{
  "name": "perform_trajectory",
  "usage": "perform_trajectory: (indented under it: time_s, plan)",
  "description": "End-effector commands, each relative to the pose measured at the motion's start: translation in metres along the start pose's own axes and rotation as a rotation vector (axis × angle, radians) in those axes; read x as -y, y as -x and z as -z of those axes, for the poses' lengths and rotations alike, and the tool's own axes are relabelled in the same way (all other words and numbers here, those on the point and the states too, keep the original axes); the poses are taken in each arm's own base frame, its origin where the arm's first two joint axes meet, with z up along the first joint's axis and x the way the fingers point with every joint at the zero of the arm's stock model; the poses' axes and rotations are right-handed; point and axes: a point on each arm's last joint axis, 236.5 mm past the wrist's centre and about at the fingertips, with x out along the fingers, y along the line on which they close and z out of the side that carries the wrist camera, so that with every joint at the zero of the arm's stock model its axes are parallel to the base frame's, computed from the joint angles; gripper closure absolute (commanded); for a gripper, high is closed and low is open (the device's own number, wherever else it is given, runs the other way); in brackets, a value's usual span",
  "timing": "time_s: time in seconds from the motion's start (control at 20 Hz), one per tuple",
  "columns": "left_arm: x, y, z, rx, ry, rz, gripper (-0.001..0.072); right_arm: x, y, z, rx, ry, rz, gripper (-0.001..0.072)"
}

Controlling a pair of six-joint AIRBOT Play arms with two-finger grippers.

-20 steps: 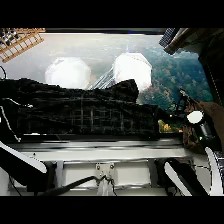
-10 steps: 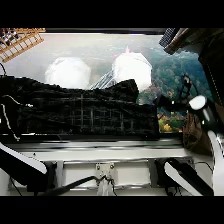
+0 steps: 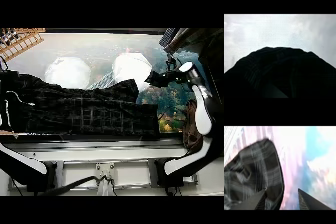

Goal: Fold the clothes and pants, and hang the long-sleeved shirts on hangers.

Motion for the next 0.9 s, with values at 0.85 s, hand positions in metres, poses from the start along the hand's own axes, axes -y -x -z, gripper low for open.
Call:
perform_trajectory:
  time_s: [0.85]
  plan:
    - [-0.001,0.006,-0.017,0.062,0.008,-0.008,0.0696,-0.036,-0.083,0.023,-0.19,0.091,-0.111,0.0517]
